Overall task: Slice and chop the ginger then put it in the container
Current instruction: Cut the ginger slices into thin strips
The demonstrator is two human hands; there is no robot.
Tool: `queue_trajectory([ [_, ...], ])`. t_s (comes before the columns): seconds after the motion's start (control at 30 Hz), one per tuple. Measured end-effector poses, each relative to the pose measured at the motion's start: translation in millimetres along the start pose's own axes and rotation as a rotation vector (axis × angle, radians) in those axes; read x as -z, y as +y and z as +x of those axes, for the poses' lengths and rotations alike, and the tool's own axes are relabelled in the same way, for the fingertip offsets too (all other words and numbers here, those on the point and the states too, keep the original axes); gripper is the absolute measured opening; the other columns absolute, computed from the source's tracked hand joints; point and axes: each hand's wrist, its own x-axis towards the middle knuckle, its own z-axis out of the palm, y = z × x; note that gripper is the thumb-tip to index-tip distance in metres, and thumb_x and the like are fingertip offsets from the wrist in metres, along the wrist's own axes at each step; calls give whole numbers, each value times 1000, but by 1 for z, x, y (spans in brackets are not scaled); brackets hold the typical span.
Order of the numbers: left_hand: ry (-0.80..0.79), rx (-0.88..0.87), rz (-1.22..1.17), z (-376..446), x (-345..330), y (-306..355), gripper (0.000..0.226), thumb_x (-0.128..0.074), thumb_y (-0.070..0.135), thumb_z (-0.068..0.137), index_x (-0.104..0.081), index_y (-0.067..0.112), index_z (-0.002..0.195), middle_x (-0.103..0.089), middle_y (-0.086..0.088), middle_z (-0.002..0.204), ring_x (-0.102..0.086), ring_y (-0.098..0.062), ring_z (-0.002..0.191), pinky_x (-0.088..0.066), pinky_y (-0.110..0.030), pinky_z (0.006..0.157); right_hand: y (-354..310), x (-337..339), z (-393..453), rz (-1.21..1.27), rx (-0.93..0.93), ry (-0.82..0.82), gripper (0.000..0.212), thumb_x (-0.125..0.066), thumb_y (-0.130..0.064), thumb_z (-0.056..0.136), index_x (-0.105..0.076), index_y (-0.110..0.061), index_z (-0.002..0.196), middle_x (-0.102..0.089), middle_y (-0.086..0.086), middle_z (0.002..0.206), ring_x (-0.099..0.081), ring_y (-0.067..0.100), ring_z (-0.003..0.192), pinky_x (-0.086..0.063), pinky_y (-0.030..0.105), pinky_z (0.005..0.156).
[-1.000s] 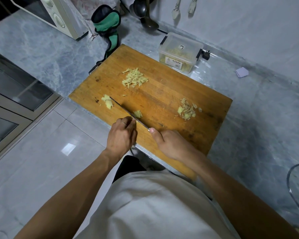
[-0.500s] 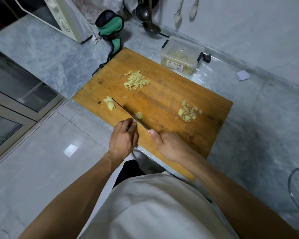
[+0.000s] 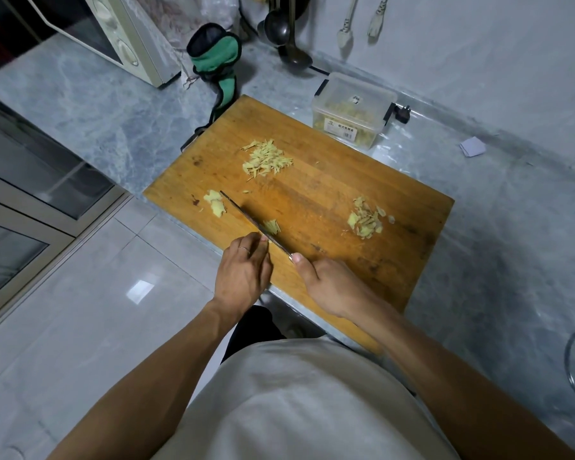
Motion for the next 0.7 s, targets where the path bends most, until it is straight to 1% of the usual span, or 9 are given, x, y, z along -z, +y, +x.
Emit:
queue_trajectory([
  [0.17, -5, 8, -19, -2, -3, 0, 39, -39, 25, 101, -65, 1, 117, -56, -15, 126, -54, -33, 105, -45, -41, 87, -2, -2, -3, -12, -20, 0, 70, -23, -53, 108, -36, -12, 53, -39, 2, 48, -36, 14, 43, -26, 32, 48],
  [0.27, 18, 22, -26, -2, -1, 2, 38, -42, 24, 99, -66, 2, 118, -56, -15, 126, -54, -32, 104, -46, -40, 85, -4, -2, 2, -6, -23, 1, 70, -23, -54, 107, -36, -12, 52, -38, 2, 47, -37, 15, 42, -27, 32, 48],
  [0.33, 39, 31, -44, -2, 1, 4, 38, -45, 23, 97, -66, 2, 120, -57, -15, 126, -53, -31, 103, -46, -38, 84, -3, -3, 4, 12, -30, 8, 71, -23, -55, 107, -37, -12, 53, -39, 2, 47, -39, 17, 43, -31, 32, 50],
  [0.53, 35, 30, -84, -1, 1, 3, 41, -42, 25, 97, -67, 1, 120, -59, -15, 126, -54, -31, 104, -50, -41, 85, -3, -1, 2, 34, -53, 17, 71, -23, -58, 106, -39, -12, 54, -42, 3, 48, -43, 18, 43, -41, 37, 51],
  [0.6, 34, 39, -78, -1, 0, 4, 40, -43, 24, 97, -67, 0, 119, -59, -15, 125, -54, -31, 103, -51, -41, 84, -4, -1, 1, 38, -59, 16, 71, -24, -57, 106, -39, -12, 53, -42, 1, 46, -43, 14, 39, -44, 37, 51],
  [0.67, 37, 39, -72, -2, 0, 5, 39, -44, 24, 96, -67, 0, 117, -59, -15, 125, -54, -31, 103, -50, -41, 84, -5, -2, 1, 27, -54, 7, 71, -23, -57, 106, -38, -12, 53, -40, 0, 44, -39, 8, 34, -42, 36, 51],
  [0.7, 32, 39, -72, -2, -1, 4, 39, -44, 24, 96, -68, 0, 116, -59, -15, 125, -54, -31, 103, -50, -41, 84, -6, -2, 1, 17, -51, 4, 71, -23, -57, 106, -37, -12, 53, -39, 0, 43, -38, 8, 33, -40, 34, 51],
])
